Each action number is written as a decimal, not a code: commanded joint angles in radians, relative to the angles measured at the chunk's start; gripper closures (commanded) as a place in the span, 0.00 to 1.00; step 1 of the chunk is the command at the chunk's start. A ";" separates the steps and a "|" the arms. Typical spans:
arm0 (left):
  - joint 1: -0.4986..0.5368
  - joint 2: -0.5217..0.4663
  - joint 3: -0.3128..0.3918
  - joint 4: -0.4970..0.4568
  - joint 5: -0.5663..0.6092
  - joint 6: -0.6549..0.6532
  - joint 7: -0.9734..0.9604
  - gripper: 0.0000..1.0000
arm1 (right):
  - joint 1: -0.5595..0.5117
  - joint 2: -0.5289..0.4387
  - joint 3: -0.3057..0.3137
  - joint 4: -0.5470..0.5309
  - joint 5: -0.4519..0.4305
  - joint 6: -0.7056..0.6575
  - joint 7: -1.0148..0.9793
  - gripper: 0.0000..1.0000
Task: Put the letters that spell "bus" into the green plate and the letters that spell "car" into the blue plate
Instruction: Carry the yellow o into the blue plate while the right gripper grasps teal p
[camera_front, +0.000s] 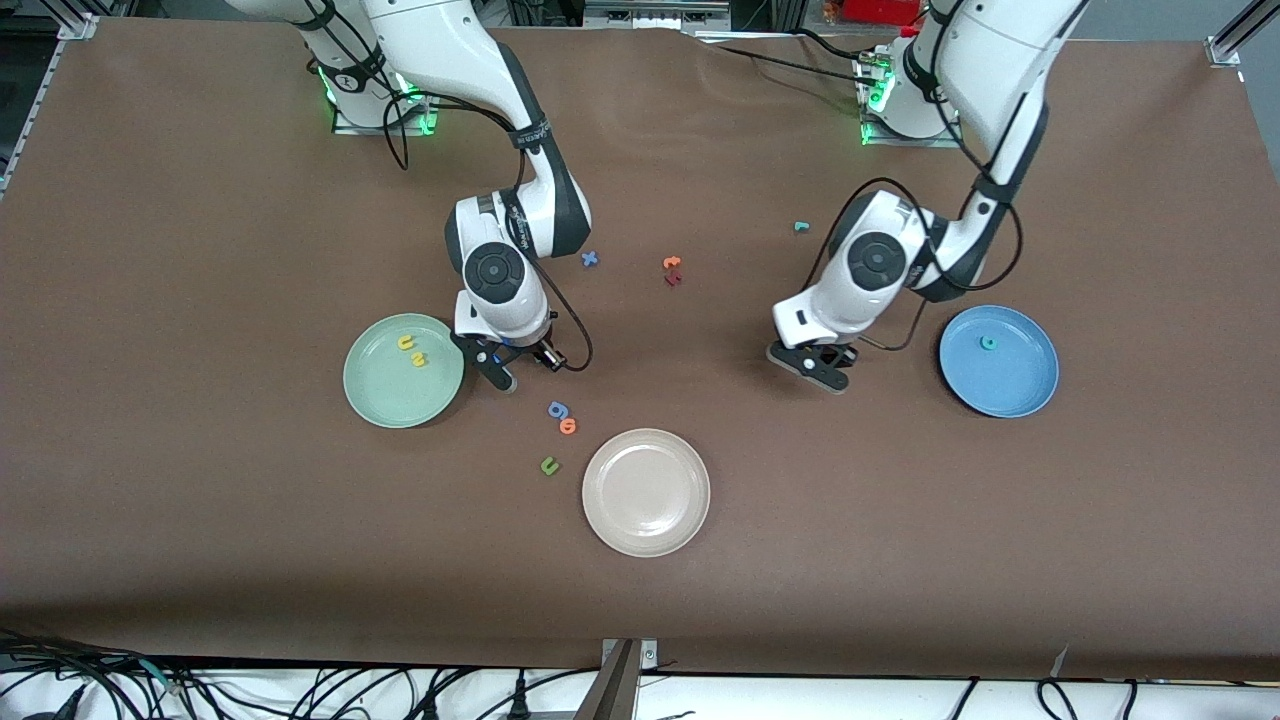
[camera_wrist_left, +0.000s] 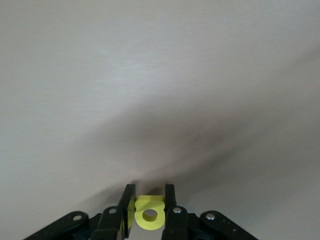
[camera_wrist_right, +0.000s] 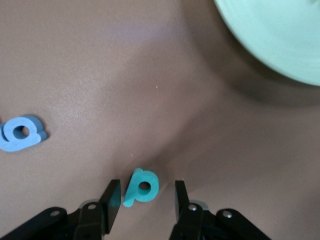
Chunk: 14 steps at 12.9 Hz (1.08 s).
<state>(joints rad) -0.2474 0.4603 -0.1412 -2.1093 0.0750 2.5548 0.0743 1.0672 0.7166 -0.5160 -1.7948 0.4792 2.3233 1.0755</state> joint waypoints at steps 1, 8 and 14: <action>0.126 -0.129 0.015 -0.014 -0.015 -0.158 0.250 0.89 | 0.003 0.007 0.010 -0.001 0.021 0.004 0.001 0.56; 0.276 -0.106 0.178 -0.018 -0.015 -0.163 0.691 0.86 | -0.004 0.015 0.008 0.000 0.018 0.008 -0.016 0.73; 0.313 -0.017 0.183 -0.024 -0.018 -0.053 0.693 0.76 | -0.006 0.015 0.007 0.000 0.010 0.007 -0.046 0.94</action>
<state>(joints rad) 0.0626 0.4422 0.0432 -2.1372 0.0750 2.4912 0.7368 1.0638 0.7217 -0.5063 -1.7947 0.4791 2.3279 1.0585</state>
